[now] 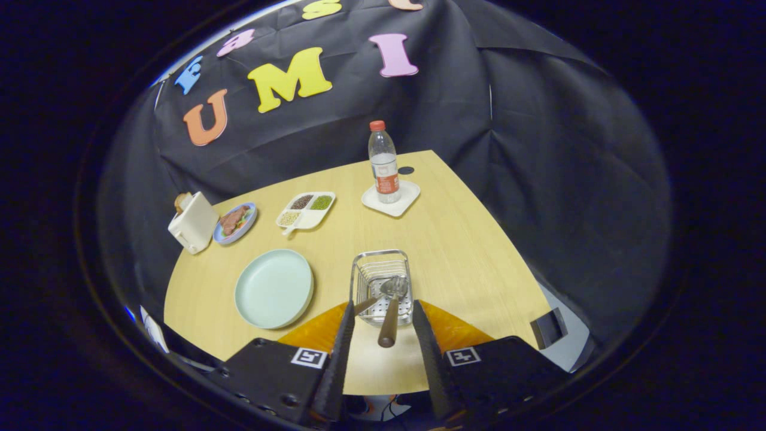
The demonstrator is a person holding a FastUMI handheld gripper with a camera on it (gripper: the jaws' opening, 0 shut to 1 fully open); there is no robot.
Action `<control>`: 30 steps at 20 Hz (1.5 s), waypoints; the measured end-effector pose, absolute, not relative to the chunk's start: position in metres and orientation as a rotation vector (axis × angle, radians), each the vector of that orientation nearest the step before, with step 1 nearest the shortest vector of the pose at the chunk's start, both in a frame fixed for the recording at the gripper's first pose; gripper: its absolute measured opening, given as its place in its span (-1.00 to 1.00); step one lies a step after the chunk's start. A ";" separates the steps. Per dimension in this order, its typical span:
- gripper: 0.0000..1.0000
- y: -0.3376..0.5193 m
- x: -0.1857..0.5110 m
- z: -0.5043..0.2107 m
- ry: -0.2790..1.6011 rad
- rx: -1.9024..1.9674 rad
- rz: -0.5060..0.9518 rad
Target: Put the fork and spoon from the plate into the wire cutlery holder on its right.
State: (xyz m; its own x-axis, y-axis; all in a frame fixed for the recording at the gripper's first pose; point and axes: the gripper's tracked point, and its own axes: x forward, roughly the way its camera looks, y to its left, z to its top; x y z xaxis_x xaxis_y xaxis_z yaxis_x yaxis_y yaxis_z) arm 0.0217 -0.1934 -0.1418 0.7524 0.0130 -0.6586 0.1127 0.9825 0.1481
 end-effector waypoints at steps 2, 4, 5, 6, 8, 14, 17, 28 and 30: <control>0.35 -0.192 0.022 -0.143 0.714 0.185 -0.058; 0.56 -0.192 0.022 -0.139 0.692 0.184 -0.073; 0.65 -0.191 0.023 -0.136 0.667 0.180 -0.078; 0.74 -0.189 0.024 -0.131 0.643 0.172 -0.084; 0.89 -0.182 0.023 -0.125 0.608 0.159 -0.093; 0.93 -0.156 0.016 -0.119 0.574 0.134 -0.102; 0.93 -0.135 0.012 -0.117 0.542 0.133 -0.102; 0.92 -0.050 -0.033 -0.072 0.293 0.077 -0.062; 0.92 -0.043 -0.048 -0.053 0.230 0.075 -0.060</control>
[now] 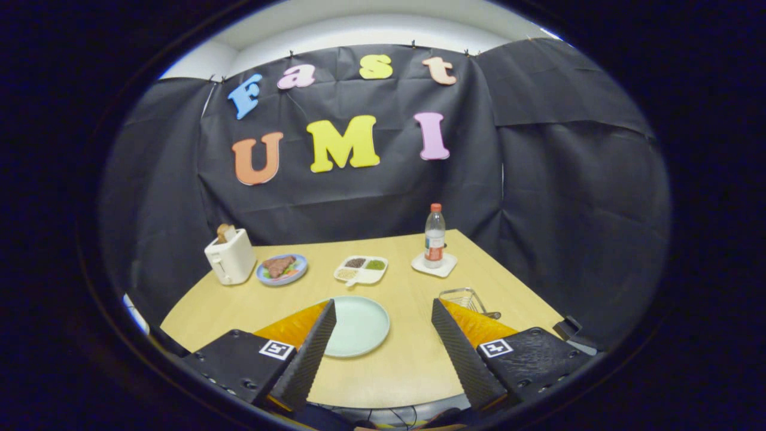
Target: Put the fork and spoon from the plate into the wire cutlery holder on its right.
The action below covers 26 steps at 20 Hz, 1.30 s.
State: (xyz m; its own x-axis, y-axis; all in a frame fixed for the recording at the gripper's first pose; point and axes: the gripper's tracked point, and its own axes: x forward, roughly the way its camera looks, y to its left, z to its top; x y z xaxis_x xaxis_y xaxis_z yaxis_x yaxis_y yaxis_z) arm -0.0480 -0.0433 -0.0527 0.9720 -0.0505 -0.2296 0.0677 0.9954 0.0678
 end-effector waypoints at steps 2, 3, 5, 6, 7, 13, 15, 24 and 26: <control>0.92 -0.035 -0.067 -0.034 0.175 0.066 -0.059; 0.92 -0.029 -0.076 -0.026 0.155 0.063 -0.052; 0.92 -0.019 -0.091 -0.012 0.110 0.050 -0.044; 0.92 -0.016 -0.098 -0.004 0.079 0.037 -0.044; 0.92 -0.012 -0.104 0.002 0.048 0.021 -0.045; 0.91 0.016 -0.133 0.021 -0.065 -0.056 0.008; 0.90 0.022 -0.135 0.019 -0.060 -0.066 0.020; 0.92 0.020 -0.135 0.015 -0.053 -0.060 0.019; 0.92 0.018 -0.134 0.013 -0.049 -0.060 0.017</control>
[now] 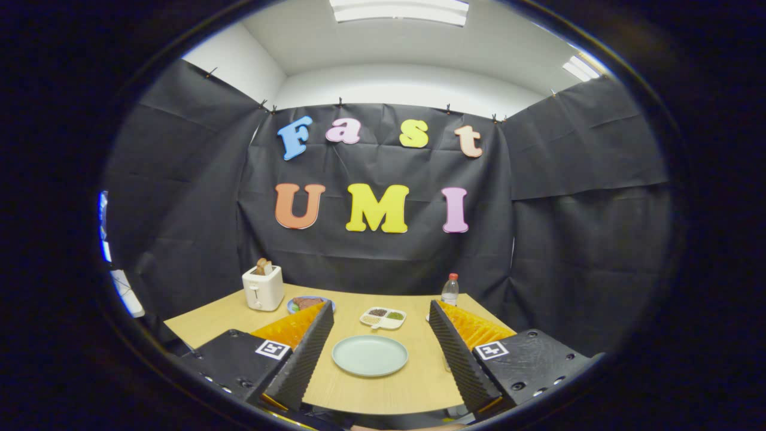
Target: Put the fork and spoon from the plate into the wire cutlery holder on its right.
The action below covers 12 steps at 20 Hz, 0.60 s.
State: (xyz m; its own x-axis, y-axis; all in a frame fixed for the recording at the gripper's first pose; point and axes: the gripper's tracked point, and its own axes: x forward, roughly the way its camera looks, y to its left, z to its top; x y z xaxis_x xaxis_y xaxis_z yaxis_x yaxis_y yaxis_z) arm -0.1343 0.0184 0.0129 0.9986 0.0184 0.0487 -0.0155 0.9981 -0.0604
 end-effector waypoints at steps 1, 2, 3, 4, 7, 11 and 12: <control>0.92 0.019 -0.134 0.012 -0.046 -0.060 0.017; 0.92 0.019 -0.134 0.010 -0.044 -0.059 0.018; 0.92 0.020 -0.133 0.010 -0.043 -0.057 0.020; 0.92 0.020 -0.133 0.009 -0.043 -0.057 0.021; 0.92 0.021 -0.135 0.008 -0.047 -0.063 0.028; 0.92 0.023 -0.136 0.008 -0.064 -0.074 0.028; 0.92 0.023 -0.136 0.007 -0.066 -0.079 0.026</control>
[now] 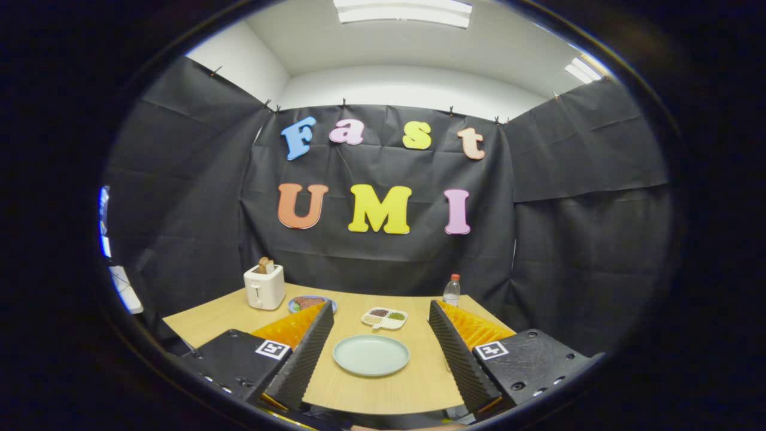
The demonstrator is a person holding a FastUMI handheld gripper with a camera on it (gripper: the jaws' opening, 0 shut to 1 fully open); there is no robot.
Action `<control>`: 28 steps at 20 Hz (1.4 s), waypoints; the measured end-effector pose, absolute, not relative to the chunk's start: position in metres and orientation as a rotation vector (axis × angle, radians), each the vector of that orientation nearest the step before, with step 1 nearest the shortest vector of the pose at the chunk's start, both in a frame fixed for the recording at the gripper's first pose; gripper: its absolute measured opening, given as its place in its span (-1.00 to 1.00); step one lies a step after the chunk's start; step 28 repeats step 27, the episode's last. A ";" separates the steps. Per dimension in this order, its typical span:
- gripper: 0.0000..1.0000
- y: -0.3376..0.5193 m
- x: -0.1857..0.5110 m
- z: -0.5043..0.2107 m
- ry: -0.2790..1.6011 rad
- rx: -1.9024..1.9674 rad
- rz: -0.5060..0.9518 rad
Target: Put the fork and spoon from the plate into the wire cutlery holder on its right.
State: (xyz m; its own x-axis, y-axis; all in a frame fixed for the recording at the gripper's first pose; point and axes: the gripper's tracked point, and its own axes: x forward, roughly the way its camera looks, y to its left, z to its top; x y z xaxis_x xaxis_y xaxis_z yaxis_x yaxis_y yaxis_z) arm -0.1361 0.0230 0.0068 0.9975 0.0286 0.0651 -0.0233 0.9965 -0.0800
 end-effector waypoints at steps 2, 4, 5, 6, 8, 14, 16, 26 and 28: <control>0.92 0.022 -0.136 0.007 -0.072 -0.082 0.020; 0.92 0.024 -0.137 0.009 -0.078 -0.070 0.022; 0.92 0.024 -0.136 0.009 -0.079 -0.065 0.023; 0.92 0.025 -0.133 0.008 -0.076 -0.060 0.023; 0.92 0.030 -0.130 0.006 -0.068 -0.058 0.033; 0.92 0.037 -0.123 0.002 -0.073 -0.079 0.055; 0.92 0.033 -0.120 0.001 -0.078 -0.068 0.050; 0.92 0.028 -0.101 -0.001 -0.101 -0.080 0.037; 0.92 0.028 -0.098 -0.002 -0.098 -0.081 0.037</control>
